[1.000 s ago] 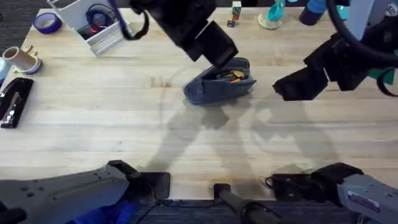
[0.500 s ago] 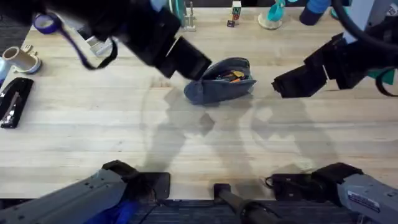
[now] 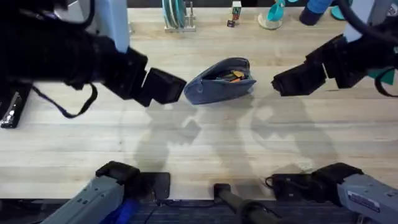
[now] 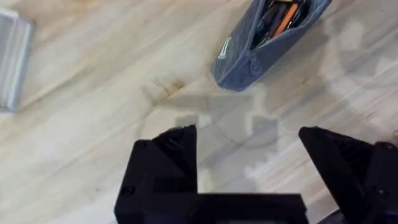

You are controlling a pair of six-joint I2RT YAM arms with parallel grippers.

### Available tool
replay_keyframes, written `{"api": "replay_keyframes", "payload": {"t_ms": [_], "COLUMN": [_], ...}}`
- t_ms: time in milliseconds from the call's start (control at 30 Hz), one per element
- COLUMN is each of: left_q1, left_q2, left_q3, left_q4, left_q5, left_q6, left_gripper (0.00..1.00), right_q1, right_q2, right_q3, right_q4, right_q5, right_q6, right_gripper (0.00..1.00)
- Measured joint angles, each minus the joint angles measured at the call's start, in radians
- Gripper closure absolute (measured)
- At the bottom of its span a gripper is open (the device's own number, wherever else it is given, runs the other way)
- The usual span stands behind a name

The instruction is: Unzip the bag, pick up the pens from the table one at a time and place them inside, then zip the bag closed.

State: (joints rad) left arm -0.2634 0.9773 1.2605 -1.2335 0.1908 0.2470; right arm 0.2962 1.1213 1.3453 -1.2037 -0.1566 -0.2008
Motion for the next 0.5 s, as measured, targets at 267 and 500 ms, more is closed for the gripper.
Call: {"api": "replay_keyframes", "payload": {"t_ms": [267,500], "left_q1": [0.116,0.232], "left_q2": [-0.071,-0.081], "left_q3": [-0.083,-0.110], "left_q4": [0.014,0.018], "left_q5": [0.083,0.230], "left_q6": [0.031,0.136], "left_gripper": [0.006,0.006], "right_q1": [0.000,0.000], "right_q2": [0.000,0.000], "right_q3": [0.000,0.000], "right_q4": [0.000,0.000], "right_q5": [0.000,0.000], "right_q6": [0.004,0.016], "right_gripper": [0.005,0.005]}}
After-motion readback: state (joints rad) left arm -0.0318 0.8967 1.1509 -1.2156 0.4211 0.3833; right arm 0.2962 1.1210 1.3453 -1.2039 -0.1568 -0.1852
